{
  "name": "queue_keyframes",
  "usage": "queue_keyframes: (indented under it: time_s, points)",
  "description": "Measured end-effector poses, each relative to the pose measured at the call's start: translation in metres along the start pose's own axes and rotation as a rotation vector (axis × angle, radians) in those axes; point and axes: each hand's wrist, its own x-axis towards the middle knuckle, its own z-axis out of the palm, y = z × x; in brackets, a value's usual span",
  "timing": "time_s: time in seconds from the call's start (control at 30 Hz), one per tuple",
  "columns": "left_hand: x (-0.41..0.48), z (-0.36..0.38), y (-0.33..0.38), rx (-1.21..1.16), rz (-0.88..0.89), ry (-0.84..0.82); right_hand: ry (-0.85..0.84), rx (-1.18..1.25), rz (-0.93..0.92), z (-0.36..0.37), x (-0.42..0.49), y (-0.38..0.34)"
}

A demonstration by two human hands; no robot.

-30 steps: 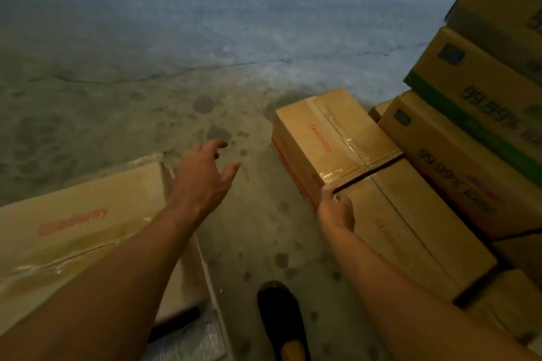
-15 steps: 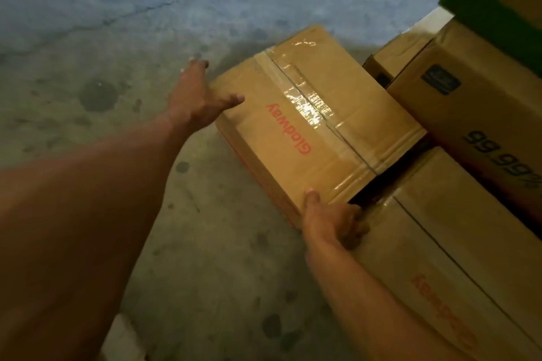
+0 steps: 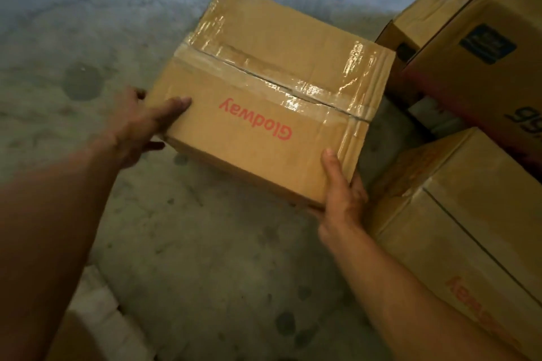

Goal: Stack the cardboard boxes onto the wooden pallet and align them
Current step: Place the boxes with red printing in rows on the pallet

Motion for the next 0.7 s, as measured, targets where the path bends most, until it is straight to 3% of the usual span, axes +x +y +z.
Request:
queue_keyframes:
  time_s: [0.07,0.3,0.5,0.7]
  points:
    - [-0.024,-0.007,-0.018,-0.091,-0.033,-0.069,-0.031,-0.073,-0.028,-0.008,0.001,-0.010]
    - [-0.122,-0.028,-0.031,-0.253,-0.018,-0.055,-0.179,-0.159,-0.172,-0.049,-0.039,-0.035]
    - [-0.240,-0.064,-0.010,-0.346,0.085,0.073,-0.326,-0.198,-0.288,-0.089,-0.118,-0.078]
    - [-0.424,-0.095,0.005,-0.375,0.249,0.208,-0.507,-0.225,-0.432,-0.179,-0.235,-0.122]
